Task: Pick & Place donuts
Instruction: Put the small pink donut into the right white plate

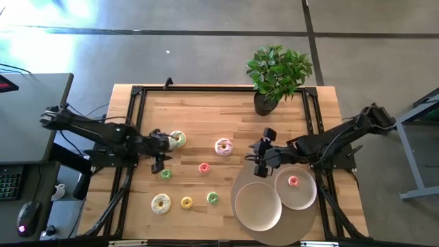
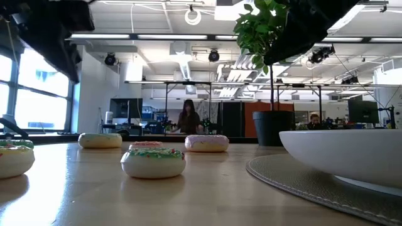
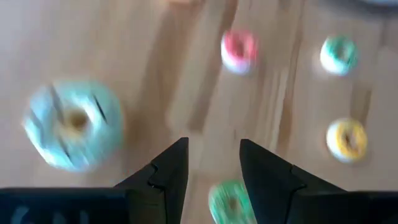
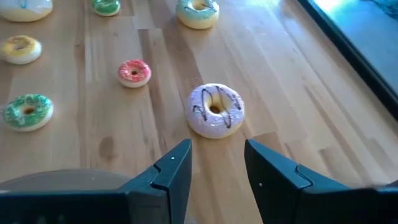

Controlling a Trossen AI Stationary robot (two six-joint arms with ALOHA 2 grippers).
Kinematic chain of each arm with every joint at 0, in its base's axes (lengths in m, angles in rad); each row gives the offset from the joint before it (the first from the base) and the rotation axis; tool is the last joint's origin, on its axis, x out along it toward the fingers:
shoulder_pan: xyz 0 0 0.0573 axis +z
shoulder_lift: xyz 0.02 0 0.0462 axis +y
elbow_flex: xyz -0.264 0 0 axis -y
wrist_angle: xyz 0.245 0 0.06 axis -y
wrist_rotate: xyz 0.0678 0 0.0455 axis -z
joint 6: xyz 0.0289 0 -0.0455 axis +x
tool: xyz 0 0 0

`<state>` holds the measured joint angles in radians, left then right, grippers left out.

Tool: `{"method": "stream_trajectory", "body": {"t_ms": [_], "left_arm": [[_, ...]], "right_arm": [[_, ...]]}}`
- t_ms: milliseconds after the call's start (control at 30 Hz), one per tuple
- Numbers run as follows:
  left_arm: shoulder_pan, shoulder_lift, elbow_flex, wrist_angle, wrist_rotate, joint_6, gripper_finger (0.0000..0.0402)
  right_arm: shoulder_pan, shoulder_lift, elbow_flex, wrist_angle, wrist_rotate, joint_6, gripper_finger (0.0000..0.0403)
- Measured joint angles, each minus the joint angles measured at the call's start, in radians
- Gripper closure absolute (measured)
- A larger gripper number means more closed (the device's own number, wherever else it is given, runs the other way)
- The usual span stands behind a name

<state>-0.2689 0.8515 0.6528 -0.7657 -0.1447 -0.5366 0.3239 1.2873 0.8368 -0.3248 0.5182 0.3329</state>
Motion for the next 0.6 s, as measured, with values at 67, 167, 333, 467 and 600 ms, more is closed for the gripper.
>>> {"method": "stream_trajectory", "body": {"t_ms": [67, 167, 333, 467, 600], "left_arm": [[0.000, 0.062, 0.005, -0.024, 0.063, -0.050, 0.0260], [-0.001, 0.153, 0.007, -0.022, 0.141, -0.084, 0.0260], [-0.001, 0.278, 0.007, -0.025, 0.231, -0.101, 0.0260], [-0.001, 0.350, 0.007, -0.026, 0.248, -0.100, 0.0260], [-0.001, 0.395, 0.007, -0.029, 0.249, -0.099, 0.0260]], "right_arm": [[0.001, 0.000, 0.000, 0.000, -0.016, -0.001, 0.0258], [0.003, 0.000, 0.000, -0.001, -0.022, -0.001, 0.0258], [0.004, 0.000, 0.000, -0.006, -0.021, -0.001, 0.0258], [0.004, 0.000, 0.000, -0.008, -0.021, -0.002, 0.0258], [0.004, 0.000, 0.000, -0.007, -0.021, -0.002, 0.0258]]}}
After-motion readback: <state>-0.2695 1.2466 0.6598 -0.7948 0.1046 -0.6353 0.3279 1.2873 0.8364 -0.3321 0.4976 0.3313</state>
